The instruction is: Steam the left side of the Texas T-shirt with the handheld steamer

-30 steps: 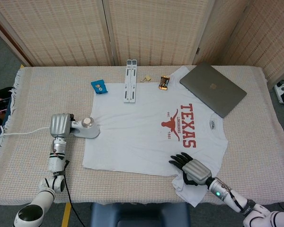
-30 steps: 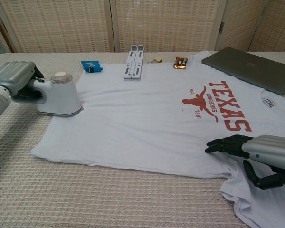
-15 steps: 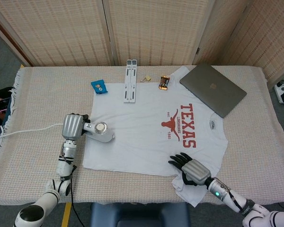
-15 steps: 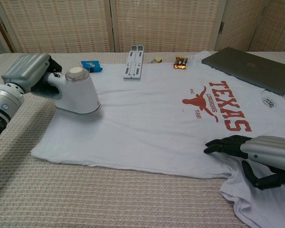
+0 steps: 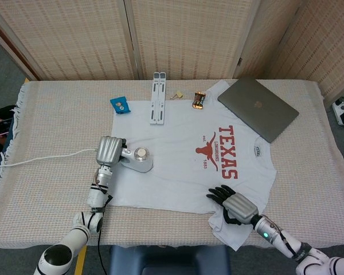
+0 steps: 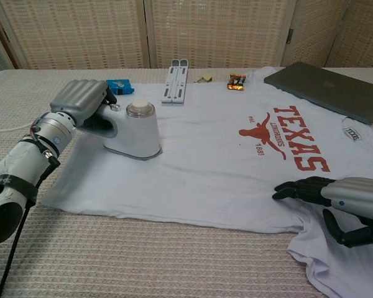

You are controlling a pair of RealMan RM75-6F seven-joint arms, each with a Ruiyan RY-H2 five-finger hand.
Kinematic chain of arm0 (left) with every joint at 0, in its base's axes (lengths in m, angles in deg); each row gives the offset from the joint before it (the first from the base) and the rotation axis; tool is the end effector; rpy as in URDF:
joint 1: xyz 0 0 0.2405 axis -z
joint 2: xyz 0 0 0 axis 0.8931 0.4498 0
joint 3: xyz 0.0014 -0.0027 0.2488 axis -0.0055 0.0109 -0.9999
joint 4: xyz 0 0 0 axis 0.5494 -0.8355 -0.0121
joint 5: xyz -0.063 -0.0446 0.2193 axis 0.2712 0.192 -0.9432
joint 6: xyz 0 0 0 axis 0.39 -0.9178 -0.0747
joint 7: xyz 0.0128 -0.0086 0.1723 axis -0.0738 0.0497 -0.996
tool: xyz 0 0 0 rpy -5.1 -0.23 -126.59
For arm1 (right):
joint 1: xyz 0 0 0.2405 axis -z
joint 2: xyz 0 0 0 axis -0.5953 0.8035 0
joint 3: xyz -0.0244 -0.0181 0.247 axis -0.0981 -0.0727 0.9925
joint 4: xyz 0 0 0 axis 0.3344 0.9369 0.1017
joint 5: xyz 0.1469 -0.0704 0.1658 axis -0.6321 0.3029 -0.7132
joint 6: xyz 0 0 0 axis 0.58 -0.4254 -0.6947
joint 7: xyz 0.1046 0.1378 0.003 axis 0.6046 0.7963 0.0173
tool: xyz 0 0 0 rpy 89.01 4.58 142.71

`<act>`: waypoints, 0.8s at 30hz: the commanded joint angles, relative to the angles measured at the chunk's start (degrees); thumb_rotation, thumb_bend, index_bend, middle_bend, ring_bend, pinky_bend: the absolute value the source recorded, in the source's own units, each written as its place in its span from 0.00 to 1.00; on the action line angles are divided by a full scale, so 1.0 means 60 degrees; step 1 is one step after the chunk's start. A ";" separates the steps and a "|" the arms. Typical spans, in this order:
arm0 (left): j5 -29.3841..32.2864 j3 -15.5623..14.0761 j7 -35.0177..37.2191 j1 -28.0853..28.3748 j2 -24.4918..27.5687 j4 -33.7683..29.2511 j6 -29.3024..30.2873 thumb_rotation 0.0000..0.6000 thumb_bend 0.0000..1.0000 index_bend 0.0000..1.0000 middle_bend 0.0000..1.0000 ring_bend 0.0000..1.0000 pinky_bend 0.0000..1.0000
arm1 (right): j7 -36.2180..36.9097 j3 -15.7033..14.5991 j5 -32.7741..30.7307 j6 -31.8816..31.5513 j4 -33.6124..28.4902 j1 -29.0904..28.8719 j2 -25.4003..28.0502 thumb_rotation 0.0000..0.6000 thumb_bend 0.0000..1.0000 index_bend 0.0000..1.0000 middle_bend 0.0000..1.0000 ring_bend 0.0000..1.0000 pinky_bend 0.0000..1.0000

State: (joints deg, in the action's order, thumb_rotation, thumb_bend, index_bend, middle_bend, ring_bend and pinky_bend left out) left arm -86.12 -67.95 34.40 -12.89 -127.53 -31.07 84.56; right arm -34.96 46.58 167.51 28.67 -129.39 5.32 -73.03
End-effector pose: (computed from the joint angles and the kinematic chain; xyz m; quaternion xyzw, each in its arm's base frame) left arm -0.1770 0.4492 -0.0839 -0.6520 -0.2849 -0.4191 0.5640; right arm -0.2576 -0.2473 -0.0573 0.8279 -0.4155 0.2603 0.2724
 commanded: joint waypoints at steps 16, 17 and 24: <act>-0.1799 -0.2035 0.1286 -0.1966 0.1035 -0.0736 0.1809 1.00 0.33 0.90 0.97 0.79 0.73 | -0.0081 0.0016 0.0103 0.0159 -0.0019 -0.0133 -0.0211 0.64 1.00 0.00 0.00 0.00 0.00; -0.1881 -0.2128 0.1294 -0.2054 0.1105 -0.0817 0.1894 1.00 0.33 0.90 0.97 0.79 0.73 | -0.0096 0.0018 0.0102 0.0154 -0.0027 -0.0131 -0.0214 0.65 1.00 0.00 0.00 0.00 0.00; -0.2376 -0.2657 0.1216 -0.2716 0.1660 -0.1698 0.2667 1.00 0.33 0.90 0.97 0.79 0.73 | -0.0157 -0.0008 0.0108 0.0119 -0.0084 -0.0104 -0.0214 0.64 1.00 0.00 0.00 0.00 0.00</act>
State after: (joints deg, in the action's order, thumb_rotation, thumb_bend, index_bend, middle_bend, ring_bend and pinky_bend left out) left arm -99.67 -83.18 41.91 -28.46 -118.44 -40.11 99.76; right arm -35.89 46.54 168.16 29.40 -129.88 4.68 -74.32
